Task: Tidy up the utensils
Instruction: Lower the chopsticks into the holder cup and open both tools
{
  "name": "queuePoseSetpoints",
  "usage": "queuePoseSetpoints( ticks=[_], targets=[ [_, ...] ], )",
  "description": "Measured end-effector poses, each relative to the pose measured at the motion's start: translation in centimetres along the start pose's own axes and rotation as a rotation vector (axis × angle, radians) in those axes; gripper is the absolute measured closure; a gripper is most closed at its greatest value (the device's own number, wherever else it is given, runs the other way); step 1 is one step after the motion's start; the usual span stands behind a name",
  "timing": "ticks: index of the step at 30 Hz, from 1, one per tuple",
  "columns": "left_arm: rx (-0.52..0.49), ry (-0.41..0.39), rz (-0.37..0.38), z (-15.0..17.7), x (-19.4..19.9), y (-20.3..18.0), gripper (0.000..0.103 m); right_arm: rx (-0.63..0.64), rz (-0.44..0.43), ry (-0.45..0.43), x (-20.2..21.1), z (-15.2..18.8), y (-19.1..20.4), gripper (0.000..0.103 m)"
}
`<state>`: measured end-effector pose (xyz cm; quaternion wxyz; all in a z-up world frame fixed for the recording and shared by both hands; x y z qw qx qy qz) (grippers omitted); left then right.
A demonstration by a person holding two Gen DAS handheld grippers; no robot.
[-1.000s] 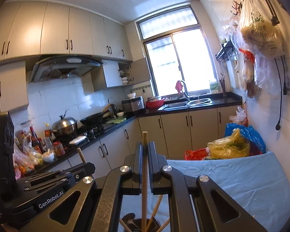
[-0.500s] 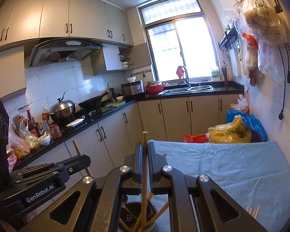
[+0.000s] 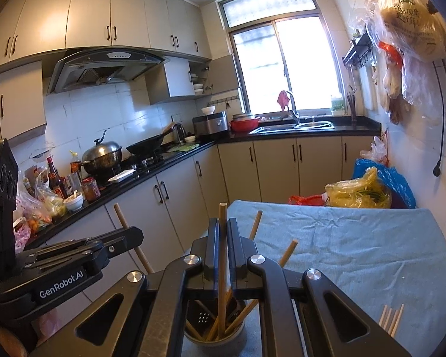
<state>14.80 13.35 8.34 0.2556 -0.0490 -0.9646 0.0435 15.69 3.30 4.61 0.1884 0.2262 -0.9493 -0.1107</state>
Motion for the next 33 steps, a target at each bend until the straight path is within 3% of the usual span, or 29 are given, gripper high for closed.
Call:
queuePoseSetpoints(
  ticks=[14,21,33],
  targets=[
    [0.001,0.021,0.005,0.4,0.1,0.4,0.097,-0.011,0.000,0.031,0.2,0.3,-0.2,0.096],
    [0.006,0.007,0.006,0.3,1.1,0.4,0.089,-0.010,-0.007,0.022,1.0,0.0,0.1,0.096],
    [-0.029,-0.036,0.005,0.7,4.5,-1.2,0.086,-0.071,-0.040,-0.025,5.9,-0.8,-0.9,0.093]
  ],
)
Point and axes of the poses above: each gripper's, at about its wrist camera, not at the fingertips, and x roughly against the way its jaws point, y to its left, z to its underside, the point moved 4 cm from there along -x, roughly the way its jaws point, and after that the axes turned 6 degrees about -x, right-handed, at the moved point
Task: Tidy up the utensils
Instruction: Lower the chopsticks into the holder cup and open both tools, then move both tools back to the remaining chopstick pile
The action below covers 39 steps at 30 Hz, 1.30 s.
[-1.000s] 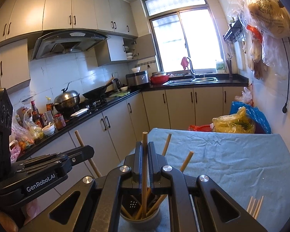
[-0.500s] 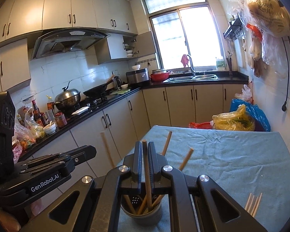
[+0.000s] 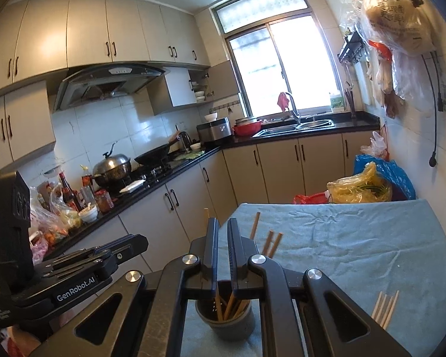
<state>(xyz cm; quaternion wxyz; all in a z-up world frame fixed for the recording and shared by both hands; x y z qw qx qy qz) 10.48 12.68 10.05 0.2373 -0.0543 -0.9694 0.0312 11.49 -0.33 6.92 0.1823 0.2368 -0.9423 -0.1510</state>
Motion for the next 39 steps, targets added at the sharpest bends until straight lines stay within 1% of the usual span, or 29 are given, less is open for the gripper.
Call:
queuePoseSetpoints(
  ticks=[2,6,11,13,16,18,19,20,23,25,26,28,29,30,31,34,39],
  targets=[
    [-0.009,0.001,0.003,0.6,0.4,-0.6,0.084,-0.017,0.005,0.000,0.8,0.1,-0.6,0.086],
    [-0.022,0.018,0.007,2.2,0.8,-1.9,0.083,-0.052,0.020,0.004,2.7,0.8,-2.1,0.085],
    [-0.037,0.072,0.046,5.5,0.2,-4.1,0.083,-0.070,0.063,0.030,4.7,3.2,-4.3,0.085],
    [-0.043,0.108,0.064,7.1,-0.4,-5.2,0.083,-0.088,0.095,0.055,5.1,4.7,-5.7,0.085],
    [-0.069,0.196,0.107,10.7,-2.2,-7.6,0.082,-0.137,0.124,0.106,5.7,7.0,-8.0,0.085],
    [-0.093,0.244,0.113,12.7,-3.4,-8.8,0.081,-0.159,0.159,0.132,6.2,8.5,-9.8,0.085],
    [-0.103,0.288,0.124,14.3,-4.3,-9.7,0.081,-0.174,0.182,0.147,6.4,9.3,-10.9,0.085],
    [-0.109,0.314,0.134,15.2,-5.0,-10.2,0.081,-0.189,0.201,0.163,6.5,9.9,-12.0,0.085],
    [-0.150,0.382,0.131,18.3,-6.7,-11.9,0.081,-0.268,0.277,0.215,7.3,11.9,-15.9,0.085],
    [-0.174,0.420,0.136,19.8,-7.6,-12.8,0.081,-0.320,0.303,0.241,7.5,12.6,-18.0,0.085],
    [-0.182,0.422,0.135,20.1,-7.9,-13.0,0.081,-0.343,0.314,0.248,7.7,12.8,-18.9,0.085],
    [-0.208,0.426,0.111,20.7,-8.4,-13.2,0.076,-0.372,0.333,0.259,7.9,12.9,-20.2,0.085],
    [-0.212,0.430,0.101,21.0,-8.6,-13.1,0.076,-0.387,0.340,0.266,7.9,13.0,-20.8,0.085],
    [-0.214,0.417,0.099,21.0,-8.5,-13.1,0.075,-0.403,0.338,0.270,7.9,13.0,-21.4,0.085],
    [-0.216,0.415,0.100,21.0,-8.5,-13.1,0.072,-0.411,0.338,0.273,8.0,13.0,-21.9,0.085],
    [-0.217,0.416,0.103,21.0,-8.4,-13.2,0.072,-0.443,0.348,0.283,7.9,13.1,-22.9,0.085],
    [-0.220,0.414,0.103,21.0,-8.5,-13.0,0.071,-0.482,0.357,0.333,6.6,13.0,-23.9,0.085]
  ],
)
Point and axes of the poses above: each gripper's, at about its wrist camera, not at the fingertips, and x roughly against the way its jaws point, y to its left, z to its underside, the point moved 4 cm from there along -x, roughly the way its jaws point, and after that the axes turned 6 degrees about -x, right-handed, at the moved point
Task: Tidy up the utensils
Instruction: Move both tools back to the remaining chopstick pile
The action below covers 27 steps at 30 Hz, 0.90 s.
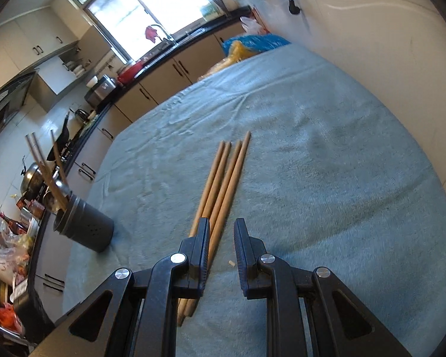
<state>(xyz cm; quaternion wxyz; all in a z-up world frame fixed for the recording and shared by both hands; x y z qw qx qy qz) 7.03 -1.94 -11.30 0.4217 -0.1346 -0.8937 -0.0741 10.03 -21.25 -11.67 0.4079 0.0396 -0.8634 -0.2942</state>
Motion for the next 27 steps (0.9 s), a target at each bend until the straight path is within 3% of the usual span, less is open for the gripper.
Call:
queuePoseSetpoints(
  ticks=[11,13,22,27],
  targets=[
    [0.008,-0.021,0.015,0.3,0.8,-0.1,0.071,-0.073,0.123,0.121,-6.6,-7.3,-0.9,0.085],
    [0.005,-0.020,0.020,0.4,0.8,-0.1,0.071,-0.040,0.162,0.132,-7.6,-7.9,-0.6,0.085],
    [0.016,-0.032,0.045,-0.3,1.7,0.0,0.071,-0.032,0.232,0.180,-10.3,-8.6,-0.7,0.085],
    [0.009,-0.031,0.055,-0.8,1.9,-0.5,0.071,0.044,0.289,0.182,-11.0,-8.5,0.5,0.085]
  ],
)
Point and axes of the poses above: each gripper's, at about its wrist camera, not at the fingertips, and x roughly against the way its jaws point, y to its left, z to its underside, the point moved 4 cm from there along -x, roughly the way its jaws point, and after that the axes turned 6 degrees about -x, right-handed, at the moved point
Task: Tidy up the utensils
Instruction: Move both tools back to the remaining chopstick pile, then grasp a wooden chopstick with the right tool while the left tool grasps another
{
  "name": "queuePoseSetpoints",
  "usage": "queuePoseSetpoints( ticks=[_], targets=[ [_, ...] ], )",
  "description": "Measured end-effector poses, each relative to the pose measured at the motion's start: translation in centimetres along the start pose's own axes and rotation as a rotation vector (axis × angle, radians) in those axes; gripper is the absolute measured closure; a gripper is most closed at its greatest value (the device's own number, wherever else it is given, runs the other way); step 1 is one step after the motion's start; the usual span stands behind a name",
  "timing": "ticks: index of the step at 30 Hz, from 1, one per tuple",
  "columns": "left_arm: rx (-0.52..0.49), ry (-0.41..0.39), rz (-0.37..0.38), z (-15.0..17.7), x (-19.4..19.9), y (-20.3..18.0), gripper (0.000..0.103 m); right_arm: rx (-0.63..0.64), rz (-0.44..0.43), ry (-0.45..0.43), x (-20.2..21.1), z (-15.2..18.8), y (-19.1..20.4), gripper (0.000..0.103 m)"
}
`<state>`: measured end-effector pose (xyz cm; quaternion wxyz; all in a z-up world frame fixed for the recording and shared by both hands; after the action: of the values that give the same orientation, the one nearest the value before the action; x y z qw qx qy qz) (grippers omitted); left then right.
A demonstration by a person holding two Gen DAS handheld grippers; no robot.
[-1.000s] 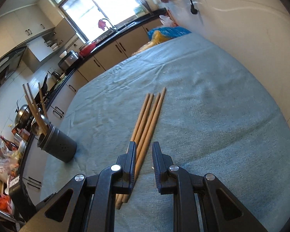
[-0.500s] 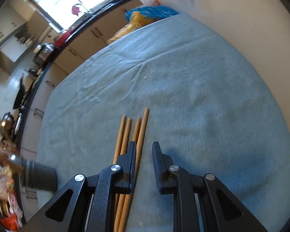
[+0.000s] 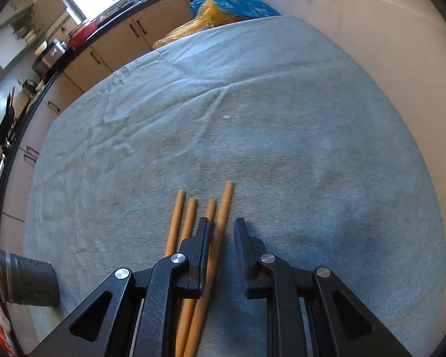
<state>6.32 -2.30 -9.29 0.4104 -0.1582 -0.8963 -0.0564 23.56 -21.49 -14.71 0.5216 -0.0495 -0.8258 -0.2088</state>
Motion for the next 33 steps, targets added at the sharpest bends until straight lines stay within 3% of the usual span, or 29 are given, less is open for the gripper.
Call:
queuePoseSetpoints(
  ticks=[3,5,11,26,33],
  targets=[
    [-0.007,0.010,0.006,-0.5,-0.2,-0.4,0.071,0.038,0.058,-0.002,0.1,0.0,0.3,0.085],
    [-0.009,0.022,0.016,-1.2,-0.4,-0.6,0.071,0.063,0.088,0.011,0.0,0.0,0.2,0.095],
    [-0.018,0.069,0.061,-4.5,-1.7,-1.5,0.071,0.082,0.106,0.017,1.1,0.5,-2.9,0.095],
    [-0.050,0.261,0.174,-15.3,-12.0,-6.3,0.071,0.024,-0.110,0.024,2.6,1.6,-7.0,0.095],
    [-0.081,0.305,0.123,-16.3,-15.4,-7.5,0.076,0.024,-0.153,0.045,2.6,1.7,-7.5,0.095]
  ],
)
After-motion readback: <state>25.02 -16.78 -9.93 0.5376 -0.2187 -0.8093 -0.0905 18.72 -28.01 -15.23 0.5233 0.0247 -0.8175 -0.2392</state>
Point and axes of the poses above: each gripper's, at about its wrist camera, not at the fingertips, and x roughly against the way its jaws point, y to its left, z to its underside, the point moved 4 cm from there along -x, roughly the way its jaws point, and after that the axes turned 6 degrees about -x, right-handed, at the moved point
